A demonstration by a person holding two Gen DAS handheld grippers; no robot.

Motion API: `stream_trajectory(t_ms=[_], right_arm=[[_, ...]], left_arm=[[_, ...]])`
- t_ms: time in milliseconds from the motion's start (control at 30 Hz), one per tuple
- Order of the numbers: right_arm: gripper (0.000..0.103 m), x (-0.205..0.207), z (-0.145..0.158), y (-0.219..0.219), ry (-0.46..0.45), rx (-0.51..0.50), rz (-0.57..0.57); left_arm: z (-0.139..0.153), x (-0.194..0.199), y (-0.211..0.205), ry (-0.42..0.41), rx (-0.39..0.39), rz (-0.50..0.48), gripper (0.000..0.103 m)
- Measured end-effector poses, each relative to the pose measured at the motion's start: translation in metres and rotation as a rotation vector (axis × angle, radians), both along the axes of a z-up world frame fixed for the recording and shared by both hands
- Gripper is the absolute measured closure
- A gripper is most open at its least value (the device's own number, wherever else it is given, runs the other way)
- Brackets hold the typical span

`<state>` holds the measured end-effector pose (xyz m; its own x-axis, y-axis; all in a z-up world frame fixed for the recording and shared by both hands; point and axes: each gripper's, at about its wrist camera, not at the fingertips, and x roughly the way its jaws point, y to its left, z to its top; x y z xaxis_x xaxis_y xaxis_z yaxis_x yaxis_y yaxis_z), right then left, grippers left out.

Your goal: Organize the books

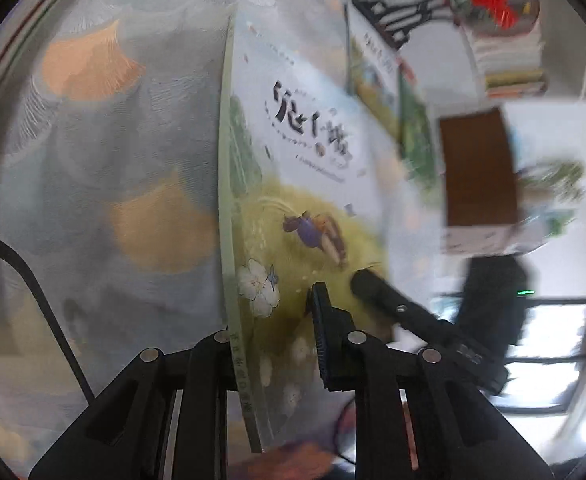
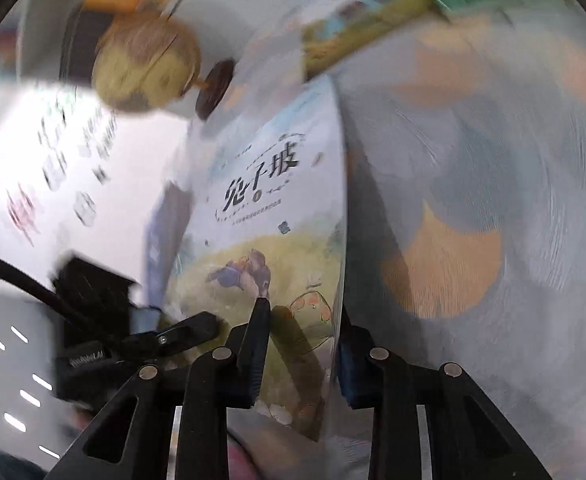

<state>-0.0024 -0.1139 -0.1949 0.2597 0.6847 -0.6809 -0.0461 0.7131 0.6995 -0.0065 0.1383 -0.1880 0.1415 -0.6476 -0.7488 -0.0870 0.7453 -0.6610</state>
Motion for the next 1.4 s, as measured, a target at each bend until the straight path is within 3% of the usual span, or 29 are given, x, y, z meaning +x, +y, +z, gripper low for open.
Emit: stream_trajectory(t_ms=[67,133,200,333,500,667,1000,1200,1400], right_arm=[[0.078,-0.003,0.010,0.021,-0.084,-0.162,0.082],[0.078,-0.008,0.013,0.035,-0.128,-0.240,0.148],[0.078,-0.012,0.013,0.049,-0.148,-0.283,0.205],[0.078,-0.029,0.015,0.066,-0.223,-0.355,0.296],[0.078,-0.053,0.016,0.079,-0.269,-0.371,0.433],[0.078,-0.088,0.024,0.083,-0.349,-0.402,0.541],[0.078,-0.134,0.052,0.057,-0.432,-0.360,0.594],[0.077,-0.152,0.070,0.049,-0.469,-0.336,0.572],[0.076,-0.148,0.087,0.063,-0.506,-0.342,0.546]], left_arm=[[0.005,-0.001,-0.007,-0.031,0.095,-0.027,0.084],[0.012,-0.005,-0.017,-0.081,0.247,-0.054,0.079],[0.015,-0.013,-0.022,-0.105,0.333,-0.057,0.079],[0.017,-0.031,-0.021,-0.142,0.407,-0.037,0.079],[0.020,-0.072,-0.022,-0.138,0.486,-0.012,0.079],[0.041,-0.118,-0.050,-0.235,0.609,-0.032,0.079],[0.072,-0.174,-0.080,-0.344,0.648,0.051,0.079],[0.088,-0.181,-0.077,-0.400,0.613,0.073,0.079],[0.106,-0.173,-0.061,-0.466,0.629,0.057,0.079]])
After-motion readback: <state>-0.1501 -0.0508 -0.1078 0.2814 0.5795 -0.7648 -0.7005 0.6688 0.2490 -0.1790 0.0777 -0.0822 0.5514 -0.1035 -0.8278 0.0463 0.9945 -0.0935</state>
